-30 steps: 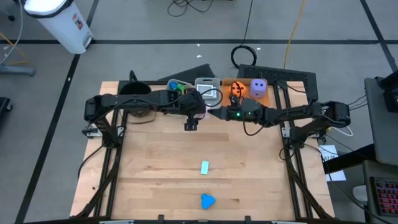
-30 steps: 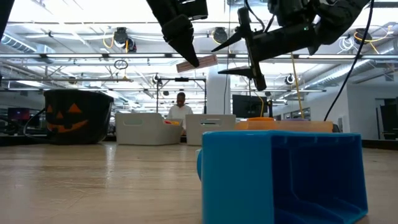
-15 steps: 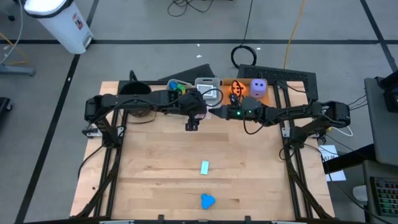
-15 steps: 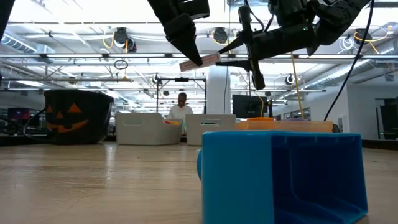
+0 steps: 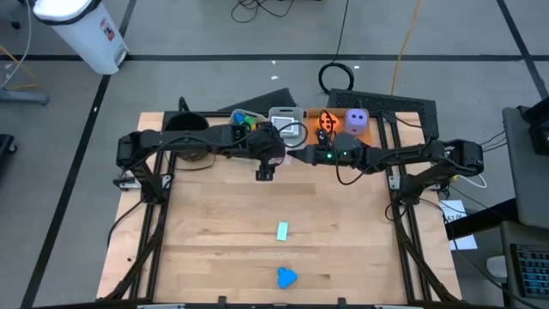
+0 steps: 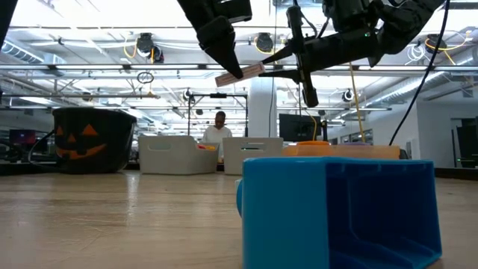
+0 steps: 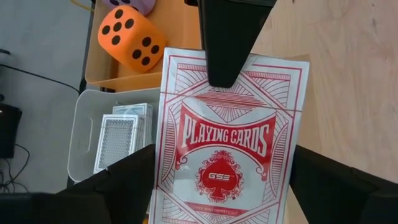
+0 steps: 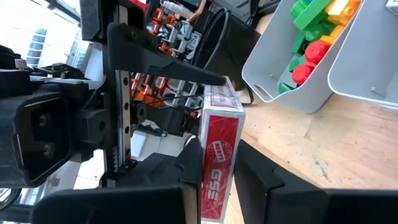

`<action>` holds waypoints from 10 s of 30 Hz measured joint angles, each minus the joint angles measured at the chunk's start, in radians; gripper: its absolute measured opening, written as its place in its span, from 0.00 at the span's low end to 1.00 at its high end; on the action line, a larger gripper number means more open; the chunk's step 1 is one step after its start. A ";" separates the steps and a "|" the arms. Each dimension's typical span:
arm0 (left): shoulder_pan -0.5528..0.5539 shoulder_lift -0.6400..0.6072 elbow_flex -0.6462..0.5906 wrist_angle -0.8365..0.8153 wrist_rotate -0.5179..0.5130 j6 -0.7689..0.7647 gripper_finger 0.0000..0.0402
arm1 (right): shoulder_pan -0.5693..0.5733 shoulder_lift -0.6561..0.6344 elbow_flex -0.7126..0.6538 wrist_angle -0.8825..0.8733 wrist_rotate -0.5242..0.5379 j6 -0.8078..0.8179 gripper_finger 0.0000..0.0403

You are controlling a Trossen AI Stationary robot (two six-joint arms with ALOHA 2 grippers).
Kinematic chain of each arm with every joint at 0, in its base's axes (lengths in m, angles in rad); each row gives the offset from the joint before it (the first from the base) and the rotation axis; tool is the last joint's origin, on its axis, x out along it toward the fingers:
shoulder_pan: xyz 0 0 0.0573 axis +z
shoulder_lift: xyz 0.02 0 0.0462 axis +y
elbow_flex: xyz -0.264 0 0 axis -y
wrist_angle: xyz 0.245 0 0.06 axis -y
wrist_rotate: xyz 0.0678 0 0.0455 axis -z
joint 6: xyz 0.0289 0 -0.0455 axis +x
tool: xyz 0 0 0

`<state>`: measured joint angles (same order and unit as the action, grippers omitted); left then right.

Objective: Pick & Place Toys
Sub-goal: Put the red deck of cards into the right gray bin, then put the light blue game piece into the left gray bin

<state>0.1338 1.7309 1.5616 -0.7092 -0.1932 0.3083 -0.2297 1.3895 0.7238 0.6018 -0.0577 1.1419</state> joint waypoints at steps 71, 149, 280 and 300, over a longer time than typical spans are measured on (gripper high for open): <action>0.219 -0.411 -0.024 0.271 0.633 -0.379 0.62 | -0.495 0.405 0.494 -0.496 -0.335 -0.143 0.10; 0.219 -0.411 -0.024 0.271 0.608 -0.393 0.61 | -0.558 0.367 0.492 -0.440 -0.389 -0.118 0.35; -0.557 -0.359 -0.023 -0.050 -0.514 -1.266 0.60 | 0.466 0.271 0.581 -0.968 -0.179 -1.195 0.35; -0.598 -0.398 -0.023 -0.075 -0.469 -1.120 0.60 | 0.390 0.639 1.012 -1.436 -0.175 -1.441 0.72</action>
<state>-0.4639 1.3327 1.5391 -0.7841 -0.6624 -0.8118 0.1602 2.0285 1.7359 -0.8346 -0.2331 -0.2987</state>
